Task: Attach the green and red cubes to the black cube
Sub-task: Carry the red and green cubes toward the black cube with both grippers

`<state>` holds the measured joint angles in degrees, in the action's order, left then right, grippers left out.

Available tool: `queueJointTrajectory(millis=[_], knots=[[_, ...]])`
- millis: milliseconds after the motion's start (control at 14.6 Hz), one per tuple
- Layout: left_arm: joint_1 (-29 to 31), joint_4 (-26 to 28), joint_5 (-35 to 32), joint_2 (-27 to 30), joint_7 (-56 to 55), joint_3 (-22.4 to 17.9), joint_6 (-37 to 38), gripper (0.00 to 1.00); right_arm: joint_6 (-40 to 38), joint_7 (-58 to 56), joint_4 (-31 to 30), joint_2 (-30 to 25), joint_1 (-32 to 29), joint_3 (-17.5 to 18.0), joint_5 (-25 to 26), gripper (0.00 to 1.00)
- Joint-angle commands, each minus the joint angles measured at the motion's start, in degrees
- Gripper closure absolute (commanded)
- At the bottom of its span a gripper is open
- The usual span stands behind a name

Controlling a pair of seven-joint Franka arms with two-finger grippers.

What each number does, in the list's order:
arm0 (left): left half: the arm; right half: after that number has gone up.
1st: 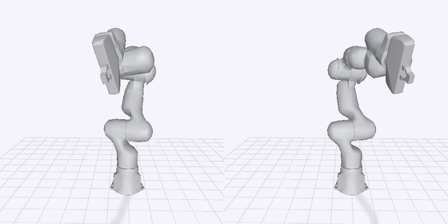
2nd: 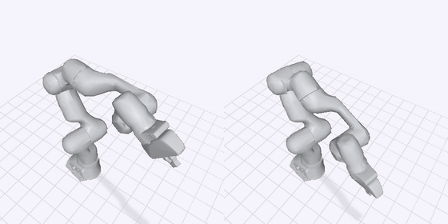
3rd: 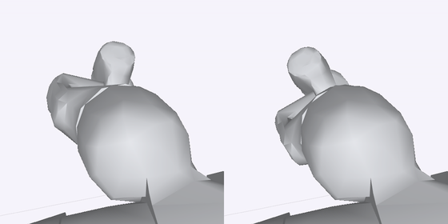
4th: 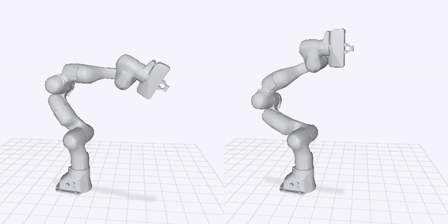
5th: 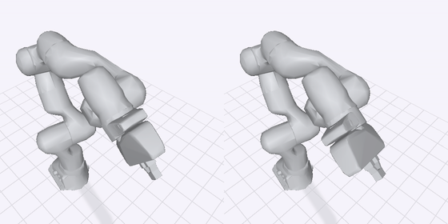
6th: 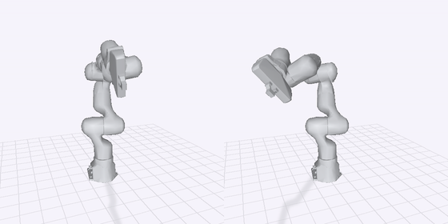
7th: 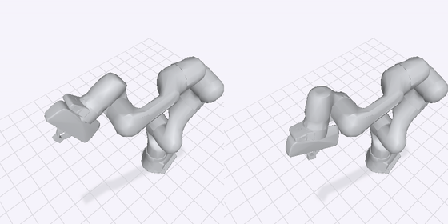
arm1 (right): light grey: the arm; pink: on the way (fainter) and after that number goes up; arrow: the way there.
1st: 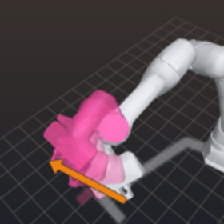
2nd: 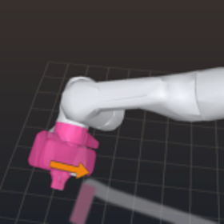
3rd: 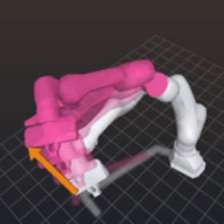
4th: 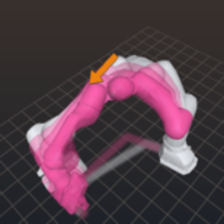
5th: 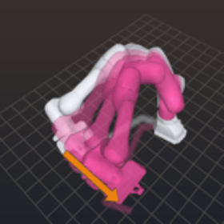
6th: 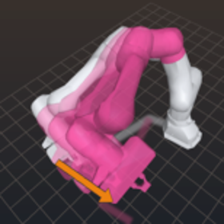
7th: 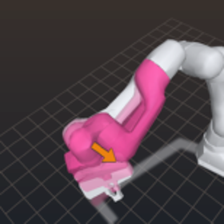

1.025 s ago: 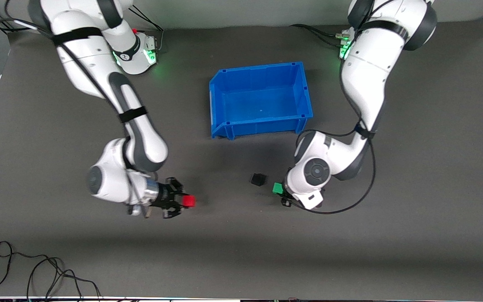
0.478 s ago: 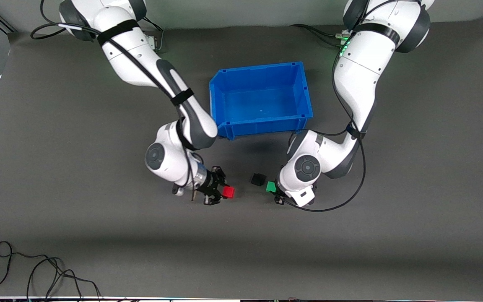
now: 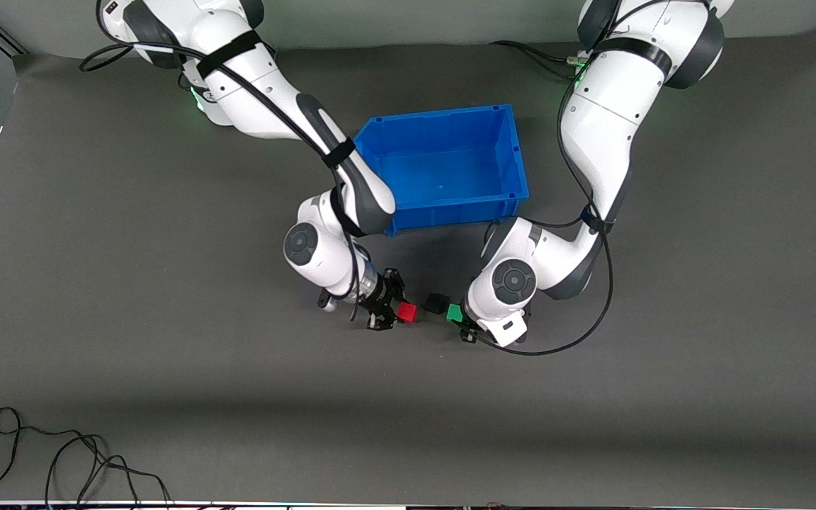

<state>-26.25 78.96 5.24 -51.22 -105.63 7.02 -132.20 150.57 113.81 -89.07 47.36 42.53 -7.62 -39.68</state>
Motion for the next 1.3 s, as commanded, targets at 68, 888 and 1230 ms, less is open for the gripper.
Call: queueJointTrajectory(millis=[68,888,1230], knots=[[-1.08,1.02,0.38,0.95,-0.98,-0.87,0.89,0.97,1.74,1.33,-1.27,-0.08,2.03,-0.82,-1.63,0.73],[-1.35,1.11,0.47,1.92,-1.16,-0.08,1.42,0.97,3.33,1.33,-1.89,0.01,4.23,-0.82,-1.71,0.73],[-1.26,0.93,0.38,1.92,-0.72,0.01,1.42,0.47,4.82,0.89,-1.89,0.62,5.19,-0.82,-1.71,0.73]])
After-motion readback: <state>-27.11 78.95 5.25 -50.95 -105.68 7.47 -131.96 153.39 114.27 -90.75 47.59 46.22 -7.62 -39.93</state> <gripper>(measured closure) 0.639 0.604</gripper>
